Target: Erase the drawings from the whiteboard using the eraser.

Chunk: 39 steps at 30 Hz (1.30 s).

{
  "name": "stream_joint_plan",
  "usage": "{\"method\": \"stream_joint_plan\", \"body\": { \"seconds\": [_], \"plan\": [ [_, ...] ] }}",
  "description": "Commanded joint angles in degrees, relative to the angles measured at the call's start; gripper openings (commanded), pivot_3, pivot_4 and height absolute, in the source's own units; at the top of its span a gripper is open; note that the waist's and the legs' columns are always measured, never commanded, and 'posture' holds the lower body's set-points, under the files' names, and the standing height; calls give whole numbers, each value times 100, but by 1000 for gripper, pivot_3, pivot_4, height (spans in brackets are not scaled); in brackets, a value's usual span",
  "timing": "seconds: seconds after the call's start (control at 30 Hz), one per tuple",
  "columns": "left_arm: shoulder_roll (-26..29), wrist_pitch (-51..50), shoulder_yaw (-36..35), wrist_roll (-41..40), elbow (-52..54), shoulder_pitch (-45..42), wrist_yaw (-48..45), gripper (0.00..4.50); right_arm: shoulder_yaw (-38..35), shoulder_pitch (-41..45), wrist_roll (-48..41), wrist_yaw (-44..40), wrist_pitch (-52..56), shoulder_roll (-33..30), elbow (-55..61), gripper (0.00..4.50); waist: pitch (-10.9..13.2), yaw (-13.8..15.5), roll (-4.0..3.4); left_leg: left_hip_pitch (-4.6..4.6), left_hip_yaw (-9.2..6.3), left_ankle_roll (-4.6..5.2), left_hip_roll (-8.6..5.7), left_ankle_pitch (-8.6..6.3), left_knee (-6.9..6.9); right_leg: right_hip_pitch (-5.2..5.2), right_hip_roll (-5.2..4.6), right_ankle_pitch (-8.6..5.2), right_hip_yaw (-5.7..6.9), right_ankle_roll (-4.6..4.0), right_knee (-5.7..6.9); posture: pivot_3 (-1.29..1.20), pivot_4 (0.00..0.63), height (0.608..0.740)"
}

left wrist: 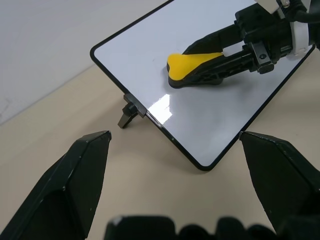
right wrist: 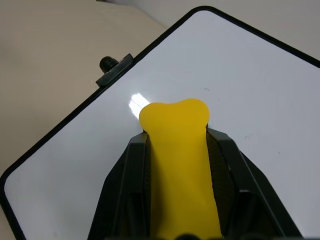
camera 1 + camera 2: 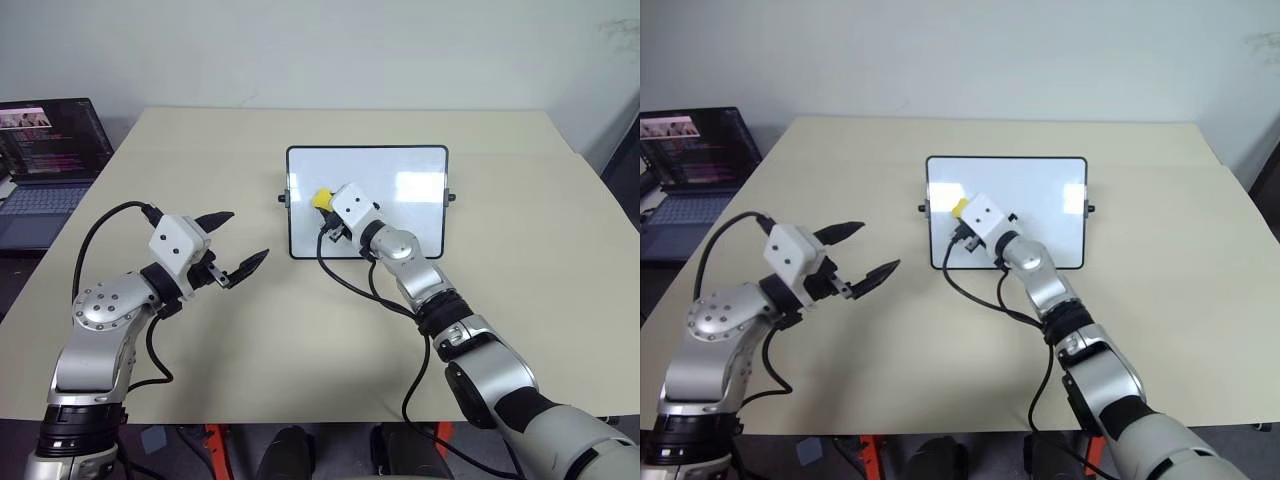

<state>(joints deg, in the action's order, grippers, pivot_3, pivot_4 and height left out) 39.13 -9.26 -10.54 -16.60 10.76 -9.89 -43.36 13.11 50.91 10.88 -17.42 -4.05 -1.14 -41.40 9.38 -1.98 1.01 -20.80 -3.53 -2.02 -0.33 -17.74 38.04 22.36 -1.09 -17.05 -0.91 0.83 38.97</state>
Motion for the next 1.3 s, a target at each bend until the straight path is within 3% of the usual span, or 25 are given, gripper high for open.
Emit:
{"method": "stream_joint_plan", "body": {
  "seconds": [0.03,0.27,0.53,0.77,1.3],
  "plan": [
    [66,114,-89,-12,154,-104,-8,4500,-80,-166,-80,4,198,-13,442,1226,0,2,0,-2,0,0,1,0,-2,1,0,0,0,0,-1,0,150,740],
    [41,72,-48,-40,247,-111,-11,4500,-92,-977,-354,-383,1160,-154,2396,1226,2,16,-1,-23,2,-1,1,-1,-10,13,-1,-3,-1,0,-23,0,150,740],
    [-8,-19,46,-109,304,-221,-47,4500,-330,-1650,-675,-757,2697,-749,4433,1226,1,19,1,-95,6,-5,2,2,-1,96,-1,-3,-2,1,-2,0,150,740],
    [-82,-93,157,-150,375,-256,-26,4500,-551,-1786,-872,-808,3486,-1150,4929,1226,1,14,2,-97,9,-4,1,2,-1,98,-1,-3,-3,1,-5,0,150,740],
    [-128,-283,376,-245,368,-380,-131,4500,-865,-2060,-965,-637,4008,-1621,5272,1226,1,10,2,-97,15,-4,0,2,3,98,-1,-3,-6,1,-1,0,150,740]
  ]
}}
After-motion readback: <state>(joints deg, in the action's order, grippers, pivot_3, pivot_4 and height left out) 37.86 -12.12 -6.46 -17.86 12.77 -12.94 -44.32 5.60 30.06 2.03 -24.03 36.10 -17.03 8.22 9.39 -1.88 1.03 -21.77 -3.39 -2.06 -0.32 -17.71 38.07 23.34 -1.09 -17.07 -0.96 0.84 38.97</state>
